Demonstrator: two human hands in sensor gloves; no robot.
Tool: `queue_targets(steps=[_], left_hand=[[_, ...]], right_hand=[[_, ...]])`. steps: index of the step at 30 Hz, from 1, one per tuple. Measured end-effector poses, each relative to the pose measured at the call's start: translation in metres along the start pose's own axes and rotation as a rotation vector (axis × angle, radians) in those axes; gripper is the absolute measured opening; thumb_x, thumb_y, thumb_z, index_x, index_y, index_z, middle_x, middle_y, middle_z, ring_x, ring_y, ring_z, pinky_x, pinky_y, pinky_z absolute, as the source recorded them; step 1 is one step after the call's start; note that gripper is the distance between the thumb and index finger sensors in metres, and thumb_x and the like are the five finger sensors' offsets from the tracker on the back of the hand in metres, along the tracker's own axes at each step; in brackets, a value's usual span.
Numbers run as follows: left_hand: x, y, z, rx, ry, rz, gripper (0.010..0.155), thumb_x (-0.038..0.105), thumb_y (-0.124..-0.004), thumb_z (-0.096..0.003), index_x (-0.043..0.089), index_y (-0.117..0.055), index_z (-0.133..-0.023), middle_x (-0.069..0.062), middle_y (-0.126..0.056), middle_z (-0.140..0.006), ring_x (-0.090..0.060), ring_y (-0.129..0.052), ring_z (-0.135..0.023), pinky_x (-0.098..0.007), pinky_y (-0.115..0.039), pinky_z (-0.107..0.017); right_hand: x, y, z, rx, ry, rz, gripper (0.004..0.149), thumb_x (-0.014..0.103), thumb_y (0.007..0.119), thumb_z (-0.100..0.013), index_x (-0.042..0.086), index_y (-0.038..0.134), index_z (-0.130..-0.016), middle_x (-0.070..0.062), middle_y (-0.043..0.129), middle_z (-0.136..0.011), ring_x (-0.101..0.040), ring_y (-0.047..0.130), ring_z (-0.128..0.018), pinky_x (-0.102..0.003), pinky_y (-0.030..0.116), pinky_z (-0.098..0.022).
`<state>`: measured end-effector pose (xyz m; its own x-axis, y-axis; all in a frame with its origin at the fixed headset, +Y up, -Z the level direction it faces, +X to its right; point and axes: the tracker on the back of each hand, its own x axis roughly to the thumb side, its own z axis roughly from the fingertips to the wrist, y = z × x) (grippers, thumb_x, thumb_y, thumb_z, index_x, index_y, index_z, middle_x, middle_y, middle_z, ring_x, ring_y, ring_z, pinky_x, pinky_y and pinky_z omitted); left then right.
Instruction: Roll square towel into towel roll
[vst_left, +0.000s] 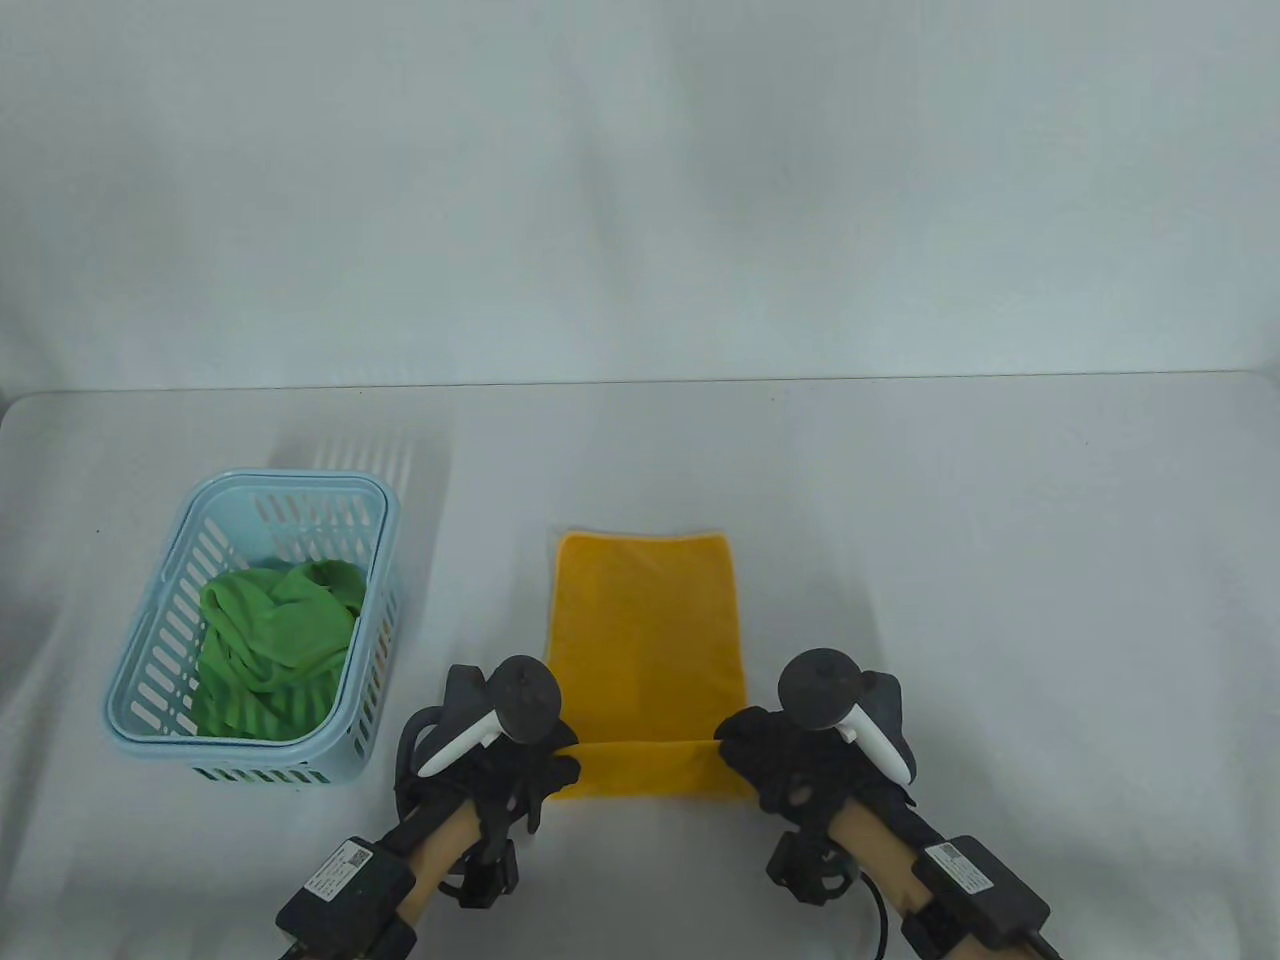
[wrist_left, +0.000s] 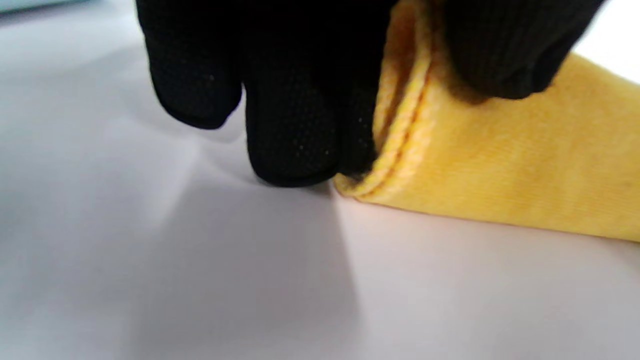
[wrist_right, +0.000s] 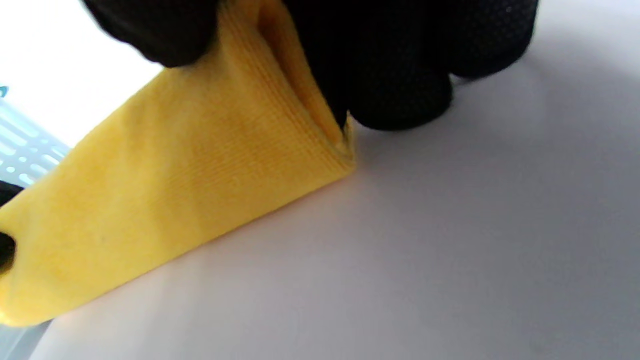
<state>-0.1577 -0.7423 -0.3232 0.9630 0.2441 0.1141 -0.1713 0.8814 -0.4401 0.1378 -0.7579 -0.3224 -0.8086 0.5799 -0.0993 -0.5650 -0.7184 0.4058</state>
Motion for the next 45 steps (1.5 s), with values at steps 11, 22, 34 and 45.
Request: queue_targets(steps=[11, 22, 34, 45], left_hand=[[-0.001, -0.004, -0.008, 0.076, 0.11, -0.1, 0.049, 0.057, -0.077, -0.0341, 0.033, -0.084, -0.077, 0.009, -0.095, -0.069, -0.016, -0.101, -0.054, -0.047, -0.078, -0.061], [-0.007, -0.001, -0.006, 0.144, 0.186, -0.118, 0.059, 0.057, -0.074, -0.0361, 0.031, -0.078, -0.088, 0.006, -0.092, -0.078, -0.019, -0.099, -0.06, -0.049, -0.076, -0.062], [0.007, 0.017, 0.015, 0.277, 0.089, -0.119, 0.065, 0.058, -0.074, -0.0358, 0.032, -0.073, -0.095, 0.005, -0.086, -0.092, -0.023, -0.097, -0.076, -0.051, -0.074, -0.065], [0.043, -0.01, 0.017, 0.143, -0.152, -0.367, 0.068, 0.056, -0.075, -0.0348, 0.035, -0.064, -0.098, 0.005, -0.069, -0.104, -0.024, -0.081, -0.092, -0.051, -0.067, -0.071]], right_hand=[[0.007, 0.006, -0.002, -0.179, 0.077, 0.158, 0.051, 0.049, 0.082, -0.031, 0.031, 0.079, -0.079, 0.006, 0.096, -0.058, -0.02, 0.094, -0.049, -0.047, 0.077, -0.048], [0.004, 0.003, -0.001, -0.252, 0.117, 0.181, 0.06, 0.054, 0.082, -0.028, 0.032, 0.074, -0.084, 0.007, 0.093, -0.062, -0.021, 0.092, -0.052, -0.048, 0.075, -0.05], [0.026, -0.008, 0.021, -0.283, -0.024, 0.176, 0.064, 0.053, 0.078, -0.031, 0.033, 0.066, -0.09, 0.004, 0.085, -0.082, -0.027, 0.087, -0.073, -0.053, 0.07, -0.059], [0.048, 0.026, 0.025, -0.194, -0.108, 0.486, 0.064, 0.052, 0.08, -0.03, 0.033, 0.067, -0.089, 0.004, 0.074, -0.095, -0.03, 0.073, -0.089, -0.056, 0.061, -0.065]])
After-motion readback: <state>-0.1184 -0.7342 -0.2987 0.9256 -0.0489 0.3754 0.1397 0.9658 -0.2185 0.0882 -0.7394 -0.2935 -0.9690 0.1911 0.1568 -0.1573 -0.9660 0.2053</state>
